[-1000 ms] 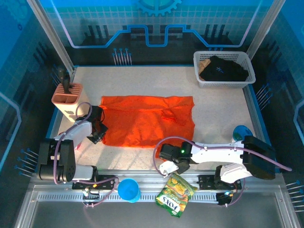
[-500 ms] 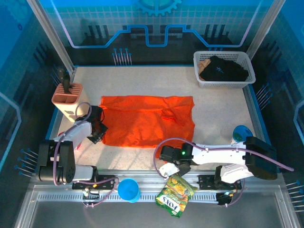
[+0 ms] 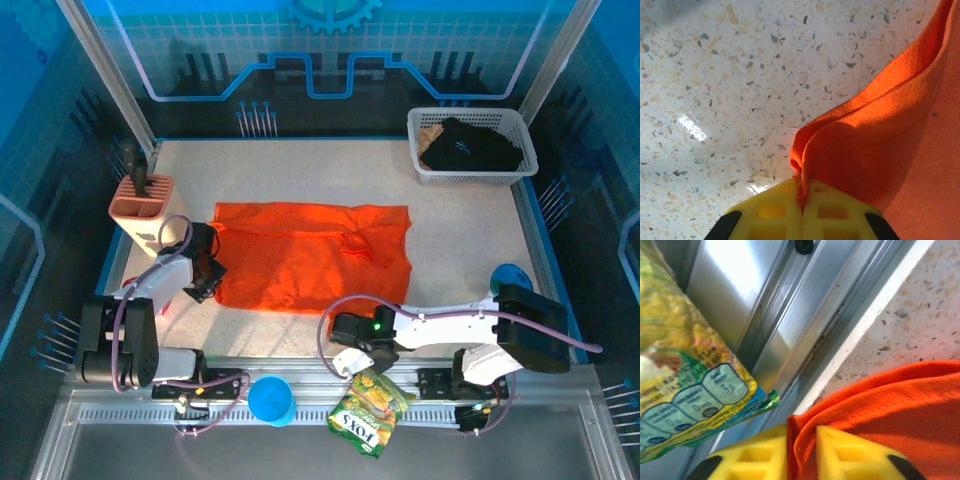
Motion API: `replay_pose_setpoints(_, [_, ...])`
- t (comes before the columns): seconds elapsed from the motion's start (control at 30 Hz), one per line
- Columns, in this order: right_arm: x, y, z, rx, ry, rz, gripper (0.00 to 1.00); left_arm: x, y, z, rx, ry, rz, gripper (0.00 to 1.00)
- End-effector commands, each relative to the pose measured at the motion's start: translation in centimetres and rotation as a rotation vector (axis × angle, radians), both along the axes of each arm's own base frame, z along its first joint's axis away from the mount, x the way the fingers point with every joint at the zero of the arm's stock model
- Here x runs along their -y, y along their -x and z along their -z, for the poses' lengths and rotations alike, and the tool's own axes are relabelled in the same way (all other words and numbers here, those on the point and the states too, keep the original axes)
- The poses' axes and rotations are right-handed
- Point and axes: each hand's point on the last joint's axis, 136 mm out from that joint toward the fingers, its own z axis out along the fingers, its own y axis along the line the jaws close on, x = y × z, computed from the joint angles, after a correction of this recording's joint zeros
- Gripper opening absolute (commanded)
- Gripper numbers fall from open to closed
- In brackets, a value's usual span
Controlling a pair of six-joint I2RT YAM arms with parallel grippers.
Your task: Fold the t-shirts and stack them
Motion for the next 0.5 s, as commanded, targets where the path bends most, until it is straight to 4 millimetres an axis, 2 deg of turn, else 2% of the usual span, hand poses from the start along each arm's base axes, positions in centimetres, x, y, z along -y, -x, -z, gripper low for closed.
replay_pose_setpoints(0.0, [0.0,-2.0,-1.4,0.081,-0.036,0.035,0.14,0.1,0.6,-0.4,-0.011,0.004,0.021,0.0])
replay_pose_setpoints(0.17, [-0.2,-4.9,-3.8,0.144,-0.126,0.107,0.0,0.3,0.3,-0.7,-0.008,0.012,0.03,0.0])
replay_pose_setpoints(0.3, [-0.9,-7.9,-5.7,0.204,-0.208,0.171,0.0,0.6,-0.1,-1.3,-0.007,0.027,0.045,0.0])
replay_pose_setpoints(0.47, [-1.4,-12.8,-8.3,0.309,-0.304,0.251,0.0,0.8,-1.3,-3.0,0.01,0.033,0.075,0.0])
